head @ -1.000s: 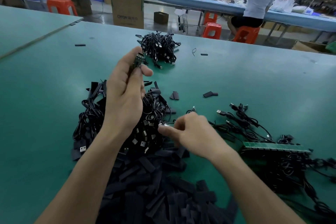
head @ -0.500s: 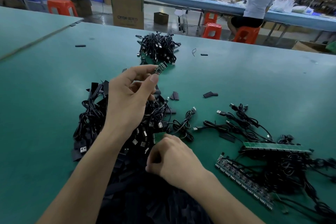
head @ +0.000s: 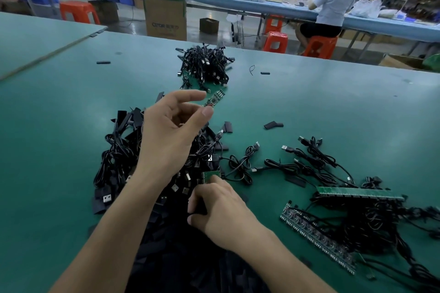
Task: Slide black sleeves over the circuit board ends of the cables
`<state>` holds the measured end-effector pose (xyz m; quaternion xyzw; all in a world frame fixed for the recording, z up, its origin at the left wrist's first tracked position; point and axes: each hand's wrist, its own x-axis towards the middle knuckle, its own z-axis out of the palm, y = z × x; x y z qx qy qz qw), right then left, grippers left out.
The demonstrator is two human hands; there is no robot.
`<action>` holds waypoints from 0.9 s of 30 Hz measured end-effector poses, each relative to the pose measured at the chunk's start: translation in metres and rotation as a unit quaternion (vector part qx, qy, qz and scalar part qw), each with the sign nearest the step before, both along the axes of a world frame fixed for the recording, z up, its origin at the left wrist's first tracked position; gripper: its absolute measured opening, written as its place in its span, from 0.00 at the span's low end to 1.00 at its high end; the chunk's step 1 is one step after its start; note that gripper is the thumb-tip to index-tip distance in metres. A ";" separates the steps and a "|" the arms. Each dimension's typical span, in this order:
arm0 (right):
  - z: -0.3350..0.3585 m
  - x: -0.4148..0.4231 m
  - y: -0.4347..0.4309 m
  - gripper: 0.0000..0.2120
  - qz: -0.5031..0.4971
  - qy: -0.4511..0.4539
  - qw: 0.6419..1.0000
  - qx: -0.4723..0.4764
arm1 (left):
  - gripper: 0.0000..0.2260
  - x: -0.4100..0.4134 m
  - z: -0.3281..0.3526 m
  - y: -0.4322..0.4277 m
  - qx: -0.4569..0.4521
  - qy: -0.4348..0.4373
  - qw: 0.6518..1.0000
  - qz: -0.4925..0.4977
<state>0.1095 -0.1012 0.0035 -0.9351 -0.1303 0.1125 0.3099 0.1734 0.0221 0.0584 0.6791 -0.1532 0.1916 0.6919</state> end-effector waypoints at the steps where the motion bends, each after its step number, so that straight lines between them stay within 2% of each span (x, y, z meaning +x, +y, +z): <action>1: 0.002 0.002 -0.003 0.05 -0.005 0.004 1.000 0.019 | 0.08 0.000 0.000 0.000 -0.005 0.000 1.000 0.001; 6: 0.024 0.015 -0.021 0.10 -0.079 0.000 0.984 0.158 | 0.08 0.002 -0.001 0.000 -0.009 0.004 1.000 -0.004; 9: 0.035 0.019 -0.036 0.13 -0.091 -0.024 0.954 0.283 | 0.08 0.002 -0.002 0.000 0.008 0.016 1.000 -0.009; 13: 0.041 0.019 -0.050 0.10 -0.121 -0.082 0.912 0.384 | 0.06 0.001 -0.001 -0.001 0.048 0.028 0.998 -0.026; 18: 0.043 0.021 -0.055 0.05 -0.172 -0.135 0.886 0.409 | 0.06 -0.002 -0.002 -0.002 0.100 0.037 0.994 -0.038; 22: 0.046 0.023 -0.059 0.11 -0.186 -0.176 0.870 0.422 | 0.05 -0.004 -0.001 -0.002 0.111 0.038 0.992 -0.040; 27: 0.049 0.025 -0.063 0.12 -0.184 -0.208 0.865 0.417 | 0.05 -0.005 -0.001 -0.002 0.119 0.046 0.991 -0.048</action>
